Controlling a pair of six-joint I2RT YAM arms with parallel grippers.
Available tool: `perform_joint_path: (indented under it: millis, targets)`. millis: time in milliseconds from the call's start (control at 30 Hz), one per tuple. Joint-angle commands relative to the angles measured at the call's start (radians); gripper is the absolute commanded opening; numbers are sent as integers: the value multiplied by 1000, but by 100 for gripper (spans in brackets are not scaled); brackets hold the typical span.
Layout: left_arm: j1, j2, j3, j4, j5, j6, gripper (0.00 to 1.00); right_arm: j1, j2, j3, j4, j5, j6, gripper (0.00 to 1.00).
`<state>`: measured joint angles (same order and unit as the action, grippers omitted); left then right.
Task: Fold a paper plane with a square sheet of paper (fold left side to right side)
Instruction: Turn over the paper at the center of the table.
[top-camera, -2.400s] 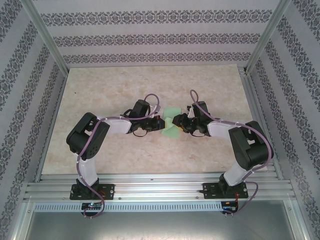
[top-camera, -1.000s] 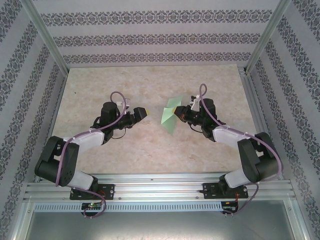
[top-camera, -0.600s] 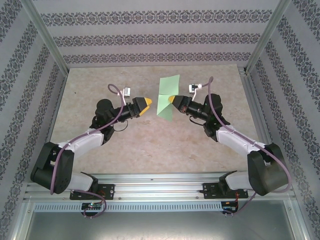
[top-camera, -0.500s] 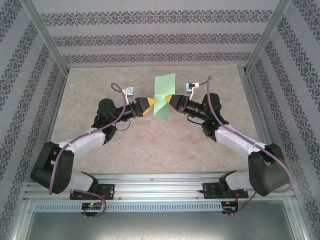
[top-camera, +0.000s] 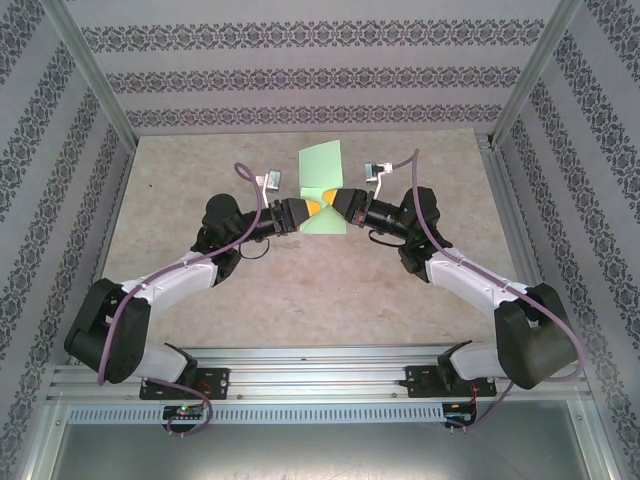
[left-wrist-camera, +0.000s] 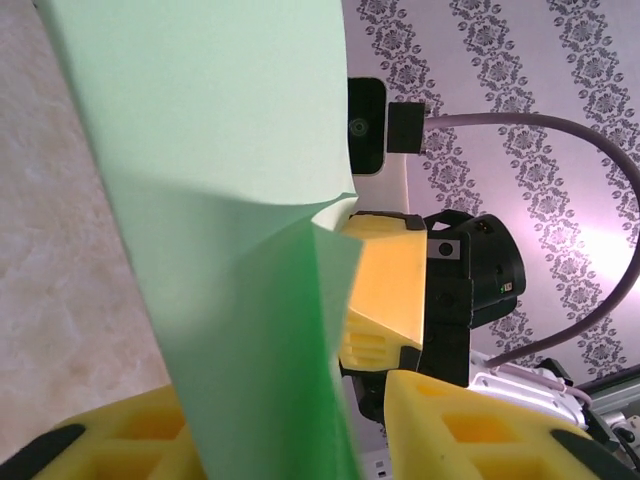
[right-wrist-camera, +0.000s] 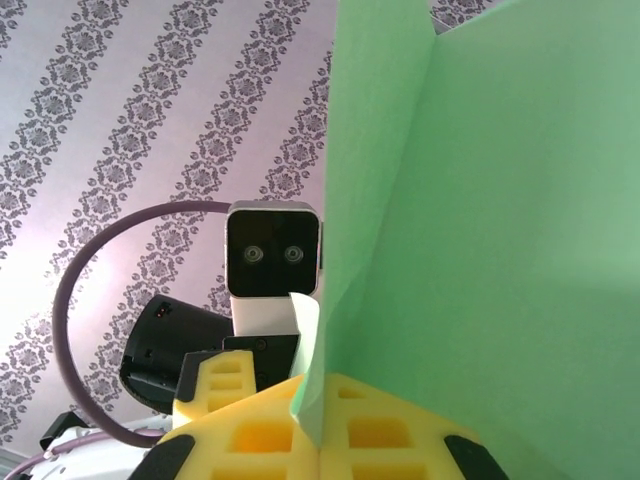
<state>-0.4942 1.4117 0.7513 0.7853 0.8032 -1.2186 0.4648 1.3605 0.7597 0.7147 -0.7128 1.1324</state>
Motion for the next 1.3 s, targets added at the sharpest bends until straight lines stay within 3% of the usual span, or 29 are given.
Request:
perform_joint_path:
  millis: [0, 167, 233, 300, 367, 433, 500, 567, 700, 833, 967, 1067, 1167, 1267]
  targets:
    - [-11, -30, 27, -64, 0, 53, 29, -2, 2, 12, 34, -7, -11, 10]
    - [-15, -57, 37, -211, -16, 150, 10, -23, -20, 0, -38, 2, -41, 19]
    - [-17, -83, 55, -361, -46, 246, 5, -43, -42, -6, -101, 11, -75, 24]
    - [-34, -123, 97, -623, -134, 419, 4, -75, -82, -17, -206, 35, -134, 28]
    - [-70, -153, 159, -895, -290, 595, 3, -111, -135, -20, -378, 93, -220, 32]
    - [-127, -154, 234, -1154, -521, 744, 1, -135, -191, 3, -641, 221, -344, 34]
    - [-172, -131, 286, -1327, -697, 806, 0, -144, -228, 53, -939, 420, -473, 37]
    - [-213, -93, 325, -1453, -848, 820, 0, -152, -240, 81, -1106, 557, -536, 38]
    - [-300, 29, 414, -1685, -1146, 775, 0, -183, -261, 59, -1219, 671, -576, 41]
    - [-373, 217, 543, -1875, -1336, 720, 0, -206, -271, 9, -1200, 671, -571, 41]
    - [-415, 404, 665, -1980, -1392, 690, 0, -220, -266, -14, -1187, 662, -569, 41]
    - [-432, 524, 745, -2020, -1386, 685, 6, -232, -269, -29, -1189, 658, -570, 42]
    - [-437, 623, 813, -2019, -1322, 706, 15, -245, -276, -45, -1189, 651, -573, 42]
    - [-437, 688, 874, -1968, -1187, 751, 31, -257, -275, -56, -1191, 637, -578, 43]
